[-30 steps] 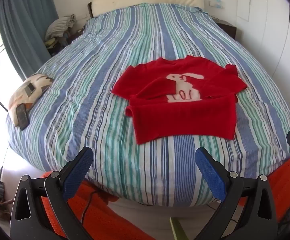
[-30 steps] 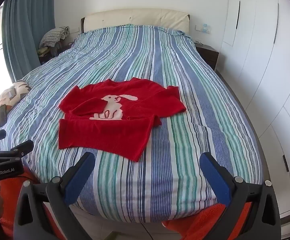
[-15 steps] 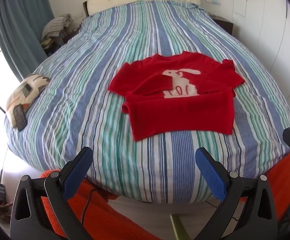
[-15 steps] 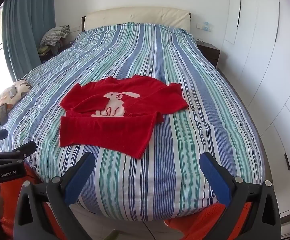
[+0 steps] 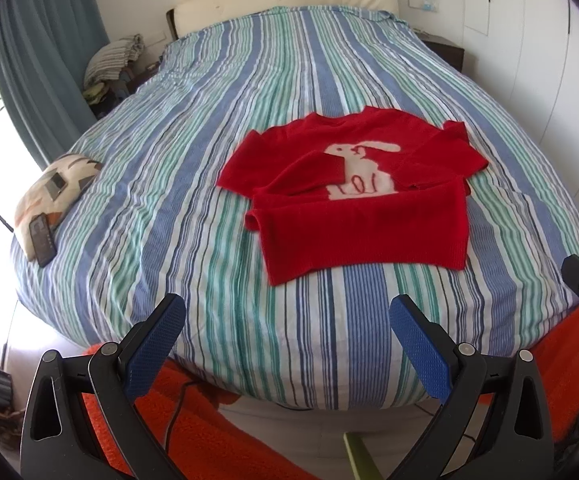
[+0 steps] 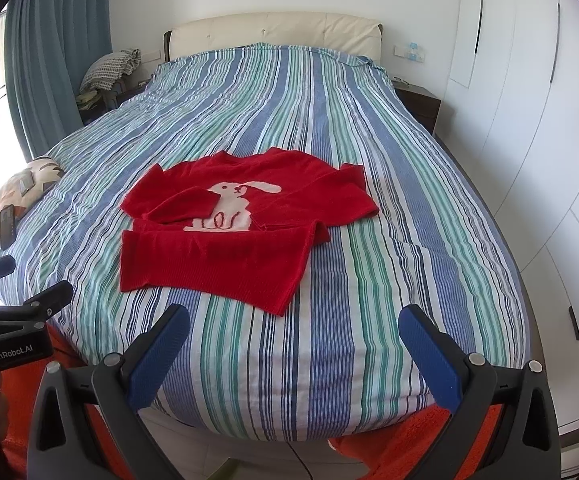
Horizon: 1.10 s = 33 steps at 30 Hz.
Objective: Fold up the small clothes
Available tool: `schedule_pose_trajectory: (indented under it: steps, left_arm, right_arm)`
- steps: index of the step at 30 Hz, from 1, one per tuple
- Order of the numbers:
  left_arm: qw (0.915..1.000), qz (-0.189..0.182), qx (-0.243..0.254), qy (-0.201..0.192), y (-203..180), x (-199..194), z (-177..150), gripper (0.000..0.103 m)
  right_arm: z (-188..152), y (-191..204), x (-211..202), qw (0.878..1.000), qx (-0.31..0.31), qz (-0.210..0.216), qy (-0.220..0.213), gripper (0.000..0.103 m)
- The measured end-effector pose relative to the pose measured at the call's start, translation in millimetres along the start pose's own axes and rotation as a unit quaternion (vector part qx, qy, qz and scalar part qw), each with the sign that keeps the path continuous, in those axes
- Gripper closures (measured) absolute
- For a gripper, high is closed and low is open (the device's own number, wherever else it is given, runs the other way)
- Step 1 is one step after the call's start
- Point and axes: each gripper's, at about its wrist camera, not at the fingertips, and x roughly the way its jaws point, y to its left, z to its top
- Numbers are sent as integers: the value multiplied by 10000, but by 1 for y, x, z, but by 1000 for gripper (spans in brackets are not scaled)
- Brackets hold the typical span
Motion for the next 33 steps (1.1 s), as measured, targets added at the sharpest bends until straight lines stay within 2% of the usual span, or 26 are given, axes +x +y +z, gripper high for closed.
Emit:
schedule_pose_trajectory:
  steps: [12, 17, 19, 23, 24, 25, 27, 28, 31, 33]
  left_arm:
    - [9999, 3, -116, 64, 2, 7, 1, 1]
    - [9999, 116, 39, 82, 9, 18, -1, 1]
    - [9999, 149, -34, 45, 25, 30, -2, 1]
    - [9958, -349, -736, 414, 77, 80, -5, 1]
    - [9928, -570, -915, 520, 87, 96, -6, 1]
    - [9891, -804, -1074, 614, 94, 112, -5, 1]
    - [9832, -1182, -1202, 706, 98, 141, 1, 1]
    - [9827, -1254, -1151, 727, 94, 155, 5, 1]
    - [9847, -1242, -943, 779, 77, 196, 15, 2]
    - [9839, -1265, -868, 917, 60, 217, 16, 9]
  right_arm:
    - [-1, -1, 2, 10000, 27, 4, 22, 0]
    - [-1, -1, 3, 10000, -4, 31, -15, 0]
    - [-1, -8, 5, 9994, -25, 252, -216, 0]
    - [-9, -36, 18, 9917, -67, 841, -971, 0]
    - [-13, -41, 33, 9898, -135, 1094, -906, 0]
    - [-17, -44, 54, 9885, -168, 1372, -607, 0]
    - [-27, -48, 100, 9872, -3, 1588, 113, 0]
    - [-31, -50, 119, 9849, 133, 1704, 283, 0]
    - [-33, -57, 164, 9784, 612, 1925, 431, 0]
    - [-27, -57, 191, 9689, 978, 2183, 628, 1]
